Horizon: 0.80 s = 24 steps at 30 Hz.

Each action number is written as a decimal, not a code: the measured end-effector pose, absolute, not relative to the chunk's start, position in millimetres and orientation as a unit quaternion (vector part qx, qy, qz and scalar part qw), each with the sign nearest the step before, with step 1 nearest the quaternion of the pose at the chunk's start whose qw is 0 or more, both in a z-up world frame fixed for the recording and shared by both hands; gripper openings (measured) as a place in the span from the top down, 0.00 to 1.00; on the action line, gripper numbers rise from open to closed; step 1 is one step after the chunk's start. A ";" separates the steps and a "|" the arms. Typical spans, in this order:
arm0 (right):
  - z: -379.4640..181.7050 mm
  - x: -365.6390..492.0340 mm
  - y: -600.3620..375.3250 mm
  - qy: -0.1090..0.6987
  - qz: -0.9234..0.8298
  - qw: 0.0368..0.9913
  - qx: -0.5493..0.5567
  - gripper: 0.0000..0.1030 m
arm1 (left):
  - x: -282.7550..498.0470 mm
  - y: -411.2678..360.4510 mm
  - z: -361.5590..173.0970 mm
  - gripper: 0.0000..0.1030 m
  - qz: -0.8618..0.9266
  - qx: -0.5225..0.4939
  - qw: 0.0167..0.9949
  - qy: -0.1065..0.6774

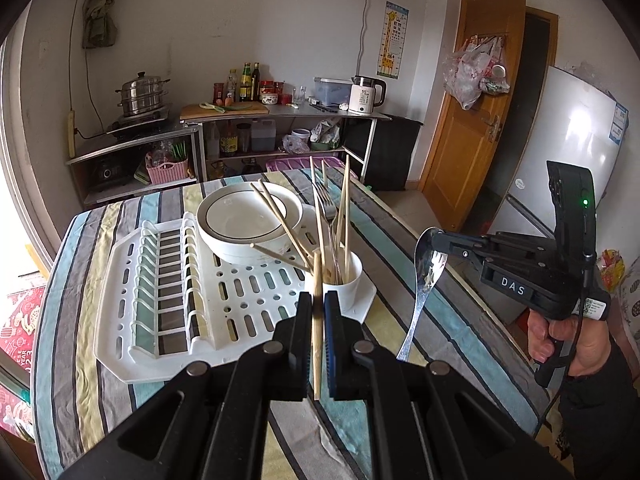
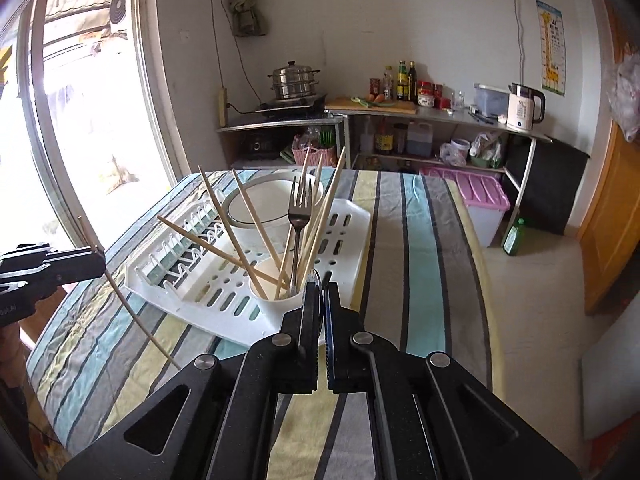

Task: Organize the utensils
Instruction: 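Lift the spoon and chopstick upright and carry them over the white cup, then lower the spoon and chopstick into the white cup and open both tools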

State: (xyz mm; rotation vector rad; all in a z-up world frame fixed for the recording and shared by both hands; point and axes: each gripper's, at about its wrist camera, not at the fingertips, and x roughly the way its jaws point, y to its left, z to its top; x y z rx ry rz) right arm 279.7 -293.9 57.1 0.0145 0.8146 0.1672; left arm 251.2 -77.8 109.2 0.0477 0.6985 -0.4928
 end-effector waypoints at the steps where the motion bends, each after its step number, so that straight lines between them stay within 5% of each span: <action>1: 60.9 279.7 -292.5 0.391 0.081 0.917 0.002 0.98 | 252.7 -79.6 111.8 0.94 -0.240 0.024 0.910 0.337; 24: 113.3 325.8 -283.6 0.315 0.046 0.947 -0.044 0.98 | 324.0 -123.0 165.7 0.94 -0.254 0.017 0.920 0.299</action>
